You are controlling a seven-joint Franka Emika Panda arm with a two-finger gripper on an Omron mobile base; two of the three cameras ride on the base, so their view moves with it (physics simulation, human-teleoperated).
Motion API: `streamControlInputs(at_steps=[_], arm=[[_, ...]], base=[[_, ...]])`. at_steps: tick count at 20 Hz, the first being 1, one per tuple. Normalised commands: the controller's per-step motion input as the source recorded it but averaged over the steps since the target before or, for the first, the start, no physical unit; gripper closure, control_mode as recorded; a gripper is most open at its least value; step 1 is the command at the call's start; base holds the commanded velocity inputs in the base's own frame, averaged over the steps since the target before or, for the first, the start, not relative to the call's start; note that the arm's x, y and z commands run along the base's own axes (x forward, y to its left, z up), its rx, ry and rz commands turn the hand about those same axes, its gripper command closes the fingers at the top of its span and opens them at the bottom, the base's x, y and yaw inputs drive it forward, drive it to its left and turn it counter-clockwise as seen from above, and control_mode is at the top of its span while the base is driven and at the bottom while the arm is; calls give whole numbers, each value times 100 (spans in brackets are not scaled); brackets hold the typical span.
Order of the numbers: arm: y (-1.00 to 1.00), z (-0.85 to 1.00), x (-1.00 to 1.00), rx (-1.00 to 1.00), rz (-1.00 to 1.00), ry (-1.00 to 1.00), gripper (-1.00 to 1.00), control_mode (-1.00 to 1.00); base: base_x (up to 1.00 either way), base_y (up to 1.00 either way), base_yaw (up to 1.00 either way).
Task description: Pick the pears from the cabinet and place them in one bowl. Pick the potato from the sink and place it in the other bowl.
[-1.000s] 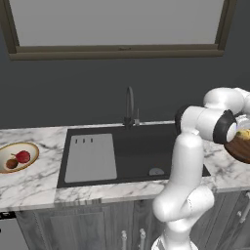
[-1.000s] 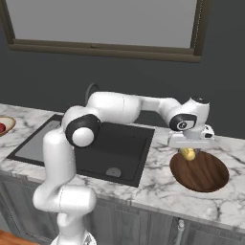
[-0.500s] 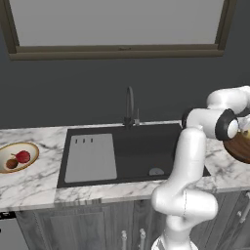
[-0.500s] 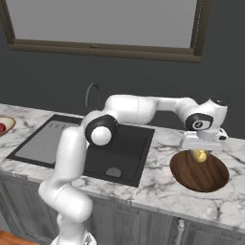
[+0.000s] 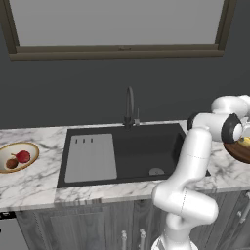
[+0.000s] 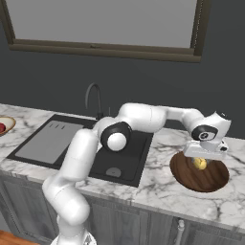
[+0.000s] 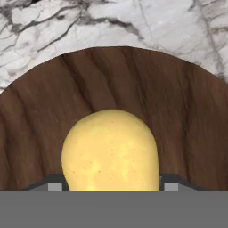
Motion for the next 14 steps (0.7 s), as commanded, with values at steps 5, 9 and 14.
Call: streamControlInputs(at_steps=[5, 9, 14], arm=[[0, -5, -6, 0, 0, 0, 100, -100], [0, 0, -24, 0, 0, 0, 100, -100], [0, -2, -25, 0, 0, 0, 100, -100]], base=[[0, 0, 0], [0, 0, 0], [0, 0, 0]])
